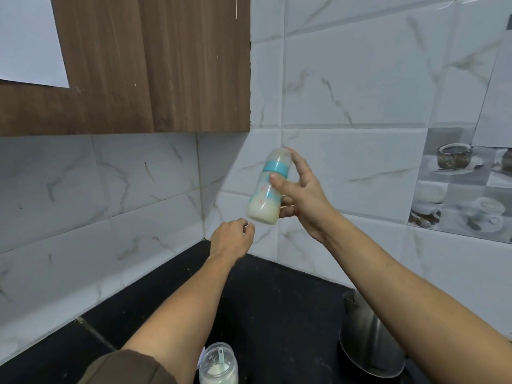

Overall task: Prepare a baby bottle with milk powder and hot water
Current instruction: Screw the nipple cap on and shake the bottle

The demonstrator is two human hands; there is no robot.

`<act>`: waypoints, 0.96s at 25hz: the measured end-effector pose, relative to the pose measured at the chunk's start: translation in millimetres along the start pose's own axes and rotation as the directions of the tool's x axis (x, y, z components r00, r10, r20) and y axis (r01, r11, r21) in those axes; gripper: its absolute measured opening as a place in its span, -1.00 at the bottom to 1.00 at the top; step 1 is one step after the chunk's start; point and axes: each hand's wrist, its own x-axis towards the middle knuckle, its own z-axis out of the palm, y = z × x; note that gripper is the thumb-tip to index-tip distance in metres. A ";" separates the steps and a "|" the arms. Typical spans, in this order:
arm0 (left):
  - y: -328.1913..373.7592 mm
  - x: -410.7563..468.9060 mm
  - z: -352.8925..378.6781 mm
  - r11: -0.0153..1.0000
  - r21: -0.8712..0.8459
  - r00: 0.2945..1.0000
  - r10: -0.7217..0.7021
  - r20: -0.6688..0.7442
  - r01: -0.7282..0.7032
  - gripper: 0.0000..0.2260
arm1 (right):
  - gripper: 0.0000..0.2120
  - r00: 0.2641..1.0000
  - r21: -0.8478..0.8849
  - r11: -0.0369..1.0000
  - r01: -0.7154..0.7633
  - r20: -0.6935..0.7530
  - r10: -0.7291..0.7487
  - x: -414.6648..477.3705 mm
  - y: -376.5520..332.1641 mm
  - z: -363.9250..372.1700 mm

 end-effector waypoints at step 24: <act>-4.7 2.1 2.3 1.000 0.005 1.000 -0.012 0.004 0.012 -0.62 | -0.44 0.960 0.515 0.852 -0.092 -0.182 0.214 22.8 -6.4 -16.5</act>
